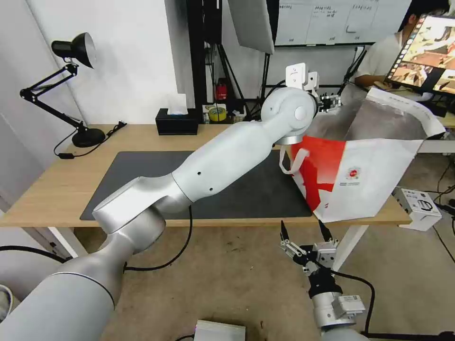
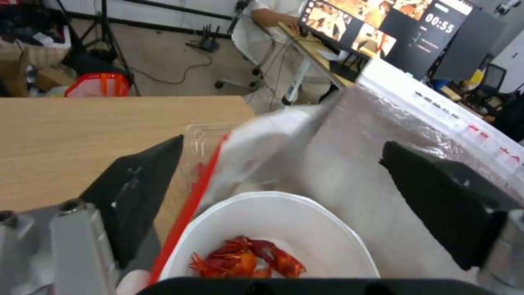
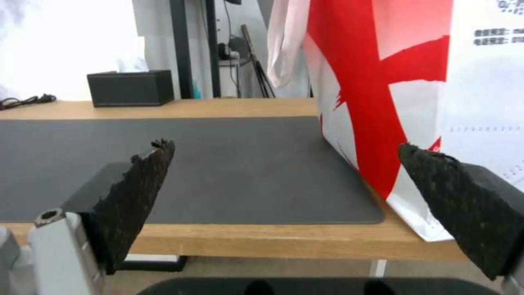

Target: Pick up the trash from the table and place it into the takeout bag.

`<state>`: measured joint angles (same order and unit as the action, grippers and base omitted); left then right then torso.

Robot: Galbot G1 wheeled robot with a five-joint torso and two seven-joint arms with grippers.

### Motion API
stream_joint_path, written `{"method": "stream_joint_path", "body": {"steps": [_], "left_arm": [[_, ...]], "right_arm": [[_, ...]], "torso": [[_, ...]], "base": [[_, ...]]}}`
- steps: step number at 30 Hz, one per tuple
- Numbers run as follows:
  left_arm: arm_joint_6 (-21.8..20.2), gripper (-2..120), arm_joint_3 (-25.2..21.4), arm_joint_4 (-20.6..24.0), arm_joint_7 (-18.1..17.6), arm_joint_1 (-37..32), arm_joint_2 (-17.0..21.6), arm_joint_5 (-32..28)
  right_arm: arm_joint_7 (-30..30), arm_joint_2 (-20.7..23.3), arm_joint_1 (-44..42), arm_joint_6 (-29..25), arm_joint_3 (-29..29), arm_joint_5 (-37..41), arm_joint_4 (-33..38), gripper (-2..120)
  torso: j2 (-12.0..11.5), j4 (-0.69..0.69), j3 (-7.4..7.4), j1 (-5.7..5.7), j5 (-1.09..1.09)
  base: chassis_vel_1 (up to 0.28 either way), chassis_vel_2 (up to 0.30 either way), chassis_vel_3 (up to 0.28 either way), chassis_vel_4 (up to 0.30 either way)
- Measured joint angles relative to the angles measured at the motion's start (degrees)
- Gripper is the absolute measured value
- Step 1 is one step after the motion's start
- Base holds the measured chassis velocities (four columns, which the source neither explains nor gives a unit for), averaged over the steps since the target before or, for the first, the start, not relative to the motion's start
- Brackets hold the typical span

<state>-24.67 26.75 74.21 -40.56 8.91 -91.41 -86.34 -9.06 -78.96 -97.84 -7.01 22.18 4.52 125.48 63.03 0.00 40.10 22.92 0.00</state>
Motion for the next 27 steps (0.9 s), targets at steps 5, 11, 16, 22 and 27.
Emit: {"method": "stream_joint_path", "body": {"steps": [5,11,16,22,27], "left_arm": [[-0.3,100,-0.9,1.6,0.6,-1.3,0.1,1.2],[1.7,100,-0.9,5.6,9.0,-3.8,4.4,8.7],[3.2,100,-0.6,9.6,12.7,-6.0,9.5,11.7],[8.0,100,-1.6,14.6,19.8,-12.8,18.2,25.9],[9.2,100,-4.3,17.7,22.0,-18.1,22.4,34.5]], "right_arm": [[0.0,0.0,0.0,0.0,0.0,0.0,0.0,100],[0.0,0.0,0.0,0.0,0.0,0.0,0.0,100],[0.0,0.0,0.0,0.0,0.0,0.0,0.0,100],[0.0,0.0,0.0,0.0,0.0,0.0,0.0,100],[0.0,0.0,0.0,0.0,0.0,0.0,0.0,100]], "torso": [[0.0,0.00,0.00,0.00,0.00],[0.0,-0.01,0.00,0.00,-0.01],[0.0,0.00,0.00,0.00,-0.01],[0.0,0.01,0.00,0.00,-0.02],[0.0,-0.01,0.00,0.00,-0.02]], "base": [[0.000,0.000,0.000,0.000],[0.000,0.000,0.000,0.000],[0.000,0.000,0.000,0.000],[0.000,0.000,0.000,0.000],[0.000,0.000,0.000,0.000]]}}
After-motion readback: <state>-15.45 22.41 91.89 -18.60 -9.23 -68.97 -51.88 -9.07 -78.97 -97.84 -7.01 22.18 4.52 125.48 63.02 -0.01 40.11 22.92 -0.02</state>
